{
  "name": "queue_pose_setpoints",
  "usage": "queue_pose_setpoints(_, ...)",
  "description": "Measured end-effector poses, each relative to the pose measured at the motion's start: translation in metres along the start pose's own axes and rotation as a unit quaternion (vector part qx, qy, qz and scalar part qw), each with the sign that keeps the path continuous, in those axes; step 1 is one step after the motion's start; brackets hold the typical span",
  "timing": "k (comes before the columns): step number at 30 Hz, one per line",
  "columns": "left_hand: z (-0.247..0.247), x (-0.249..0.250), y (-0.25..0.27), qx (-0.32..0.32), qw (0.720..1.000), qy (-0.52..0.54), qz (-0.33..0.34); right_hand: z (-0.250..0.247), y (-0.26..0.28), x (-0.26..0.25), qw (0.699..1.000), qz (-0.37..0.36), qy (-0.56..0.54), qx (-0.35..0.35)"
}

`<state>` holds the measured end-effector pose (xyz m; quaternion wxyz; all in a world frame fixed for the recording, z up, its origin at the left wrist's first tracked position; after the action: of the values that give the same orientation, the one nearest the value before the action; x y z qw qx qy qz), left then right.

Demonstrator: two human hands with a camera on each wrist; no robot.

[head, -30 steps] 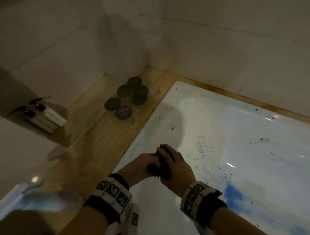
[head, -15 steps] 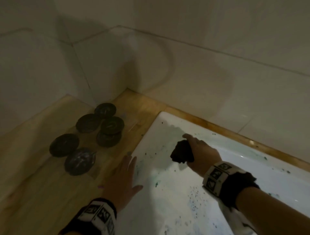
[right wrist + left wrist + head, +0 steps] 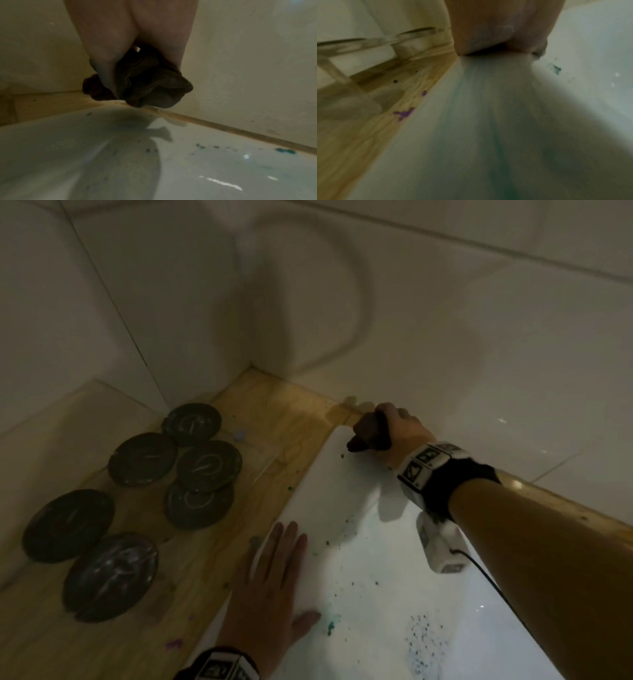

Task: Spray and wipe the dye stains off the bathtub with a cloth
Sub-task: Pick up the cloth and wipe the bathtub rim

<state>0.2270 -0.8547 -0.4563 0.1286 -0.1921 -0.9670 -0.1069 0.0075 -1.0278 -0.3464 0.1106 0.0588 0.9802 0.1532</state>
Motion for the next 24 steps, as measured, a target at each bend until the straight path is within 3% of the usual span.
queue_pose_setpoints(4,-0.002,0.0,-0.002,0.063,0.997,0.031,0.019,0.034,-0.012,-0.008,0.997,-0.009,0.062,-0.049)
queue_pose_setpoints(8,0.0,-0.002,-0.003,0.077,0.997,0.008,0.018,0.042,-0.016,-0.002,0.991,-0.023,0.094,-0.095)
queue_pose_setpoints(11,0.001,-0.002,-0.002,0.074,0.997,0.0,0.018,0.047,-0.011,0.0,0.988,-0.041,0.126,-0.08)
queue_pose_setpoints(16,-0.001,-0.001,-0.004,0.067,0.997,-0.019,0.023,0.06,0.012,-0.004,0.988,-0.142,0.063,0.008)
queue_pose_setpoints(20,0.001,-0.001,-0.003,0.078,0.997,0.01,0.02,0.059,0.032,-0.005,0.964,-0.262,0.04,-0.03)
queue_pose_setpoints(22,0.003,-0.002,-0.002,0.068,0.997,0.023,0.013,0.04,0.023,0.0,0.972,-0.224,-0.055,-0.04)
queue_pose_setpoints(24,0.004,-0.002,-0.001,0.063,0.998,0.029,0.014,0.023,0.001,0.01,0.969,-0.138,-0.205,0.011)
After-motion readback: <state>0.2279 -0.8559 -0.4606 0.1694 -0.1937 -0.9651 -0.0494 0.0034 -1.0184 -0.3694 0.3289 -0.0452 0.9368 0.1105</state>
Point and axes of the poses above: each hand's wrist, its own y-axis away from the middle knuckle, its own z-axis out of the palm, x = y × z, the point moved 1 cm from there along -y, towards the middle knuckle, and after that the axes turned 8 degrees about y, right-handed, at the moved point
